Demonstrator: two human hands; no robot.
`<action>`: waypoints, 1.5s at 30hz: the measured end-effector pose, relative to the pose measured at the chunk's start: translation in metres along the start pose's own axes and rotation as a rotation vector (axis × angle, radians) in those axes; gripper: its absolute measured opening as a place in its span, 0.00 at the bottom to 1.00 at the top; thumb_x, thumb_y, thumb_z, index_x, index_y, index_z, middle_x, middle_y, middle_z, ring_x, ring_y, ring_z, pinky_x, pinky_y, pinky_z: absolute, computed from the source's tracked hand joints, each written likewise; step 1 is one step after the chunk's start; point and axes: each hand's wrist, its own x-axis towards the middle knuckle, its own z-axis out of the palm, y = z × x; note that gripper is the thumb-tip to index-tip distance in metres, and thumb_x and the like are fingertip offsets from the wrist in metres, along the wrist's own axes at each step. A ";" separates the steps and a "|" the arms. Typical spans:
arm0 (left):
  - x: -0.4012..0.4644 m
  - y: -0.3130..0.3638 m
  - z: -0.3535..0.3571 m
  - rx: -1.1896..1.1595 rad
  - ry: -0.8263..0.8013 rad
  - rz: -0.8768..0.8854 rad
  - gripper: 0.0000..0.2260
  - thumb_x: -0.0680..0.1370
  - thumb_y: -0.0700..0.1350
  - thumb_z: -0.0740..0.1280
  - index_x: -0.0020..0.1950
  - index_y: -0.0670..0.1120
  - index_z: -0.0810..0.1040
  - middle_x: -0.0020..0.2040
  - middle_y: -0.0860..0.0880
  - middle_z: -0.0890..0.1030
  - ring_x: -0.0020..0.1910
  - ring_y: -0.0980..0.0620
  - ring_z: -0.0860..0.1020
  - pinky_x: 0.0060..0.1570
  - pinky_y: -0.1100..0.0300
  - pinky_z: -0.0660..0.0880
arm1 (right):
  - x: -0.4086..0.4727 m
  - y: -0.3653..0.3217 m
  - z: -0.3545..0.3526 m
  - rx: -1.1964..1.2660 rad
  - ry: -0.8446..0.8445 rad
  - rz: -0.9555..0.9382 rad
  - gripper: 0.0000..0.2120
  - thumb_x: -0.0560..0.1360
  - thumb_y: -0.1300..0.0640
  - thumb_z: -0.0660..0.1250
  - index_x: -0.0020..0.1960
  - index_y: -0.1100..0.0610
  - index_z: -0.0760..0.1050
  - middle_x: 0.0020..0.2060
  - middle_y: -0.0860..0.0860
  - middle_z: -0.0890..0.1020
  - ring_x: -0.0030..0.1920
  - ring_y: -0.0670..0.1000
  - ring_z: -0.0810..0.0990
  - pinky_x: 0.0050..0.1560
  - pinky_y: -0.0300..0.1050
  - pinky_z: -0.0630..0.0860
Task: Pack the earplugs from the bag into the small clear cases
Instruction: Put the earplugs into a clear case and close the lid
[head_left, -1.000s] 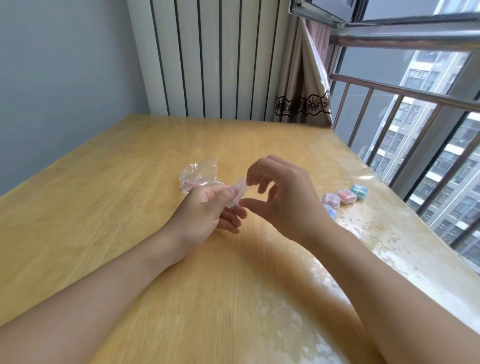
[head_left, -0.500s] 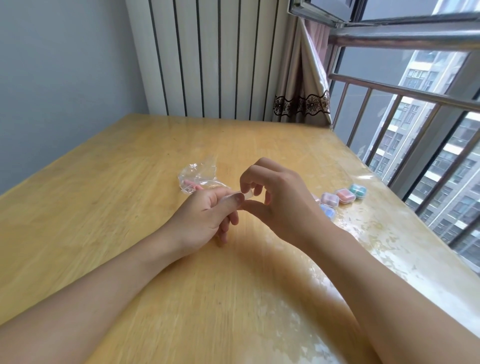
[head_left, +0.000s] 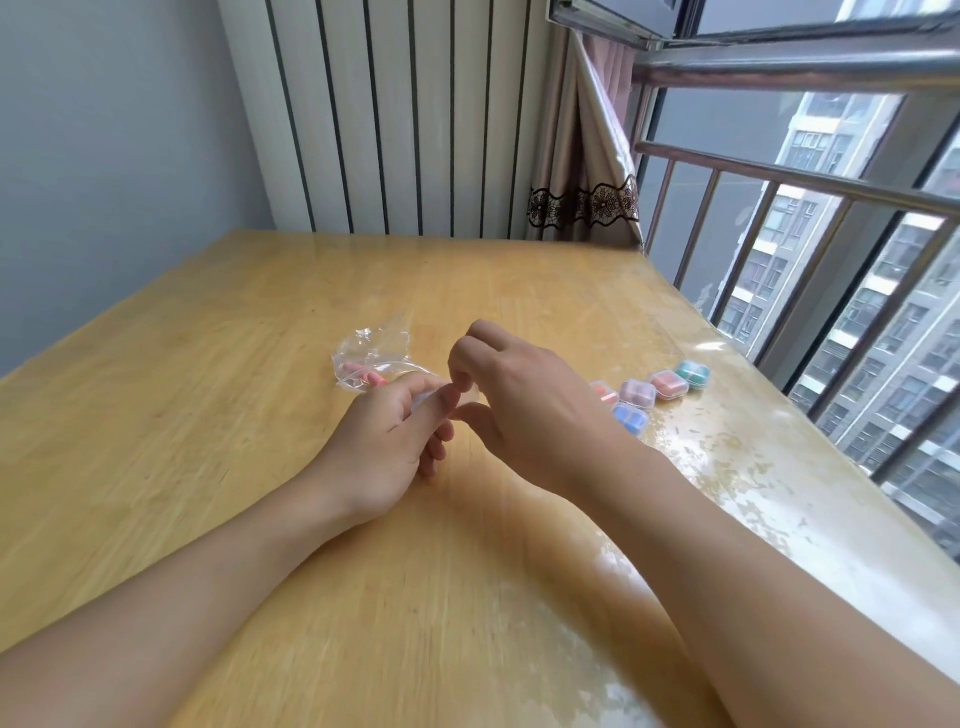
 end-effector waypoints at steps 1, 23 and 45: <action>0.000 0.000 0.001 -0.013 0.007 -0.010 0.16 0.78 0.57 0.61 0.49 0.47 0.80 0.37 0.46 0.77 0.33 0.50 0.75 0.34 0.56 0.74 | 0.000 0.000 0.000 -0.008 -0.014 -0.003 0.08 0.77 0.59 0.71 0.52 0.60 0.74 0.48 0.53 0.76 0.35 0.51 0.68 0.35 0.45 0.66; 0.004 0.000 -0.011 -0.084 0.095 -0.078 0.20 0.74 0.62 0.68 0.49 0.45 0.84 0.34 0.44 0.77 0.29 0.49 0.76 0.38 0.54 0.75 | -0.005 0.022 0.015 0.936 -0.006 0.406 0.13 0.78 0.55 0.72 0.61 0.58 0.81 0.54 0.51 0.85 0.47 0.49 0.85 0.45 0.51 0.84; 0.004 -0.007 -0.001 0.312 0.092 0.135 0.17 0.72 0.45 0.78 0.49 0.49 0.69 0.29 0.54 0.79 0.27 0.58 0.70 0.32 0.69 0.69 | -0.002 0.038 0.016 0.901 0.212 0.561 0.12 0.77 0.68 0.70 0.40 0.58 0.69 0.36 0.62 0.84 0.29 0.53 0.77 0.29 0.46 0.76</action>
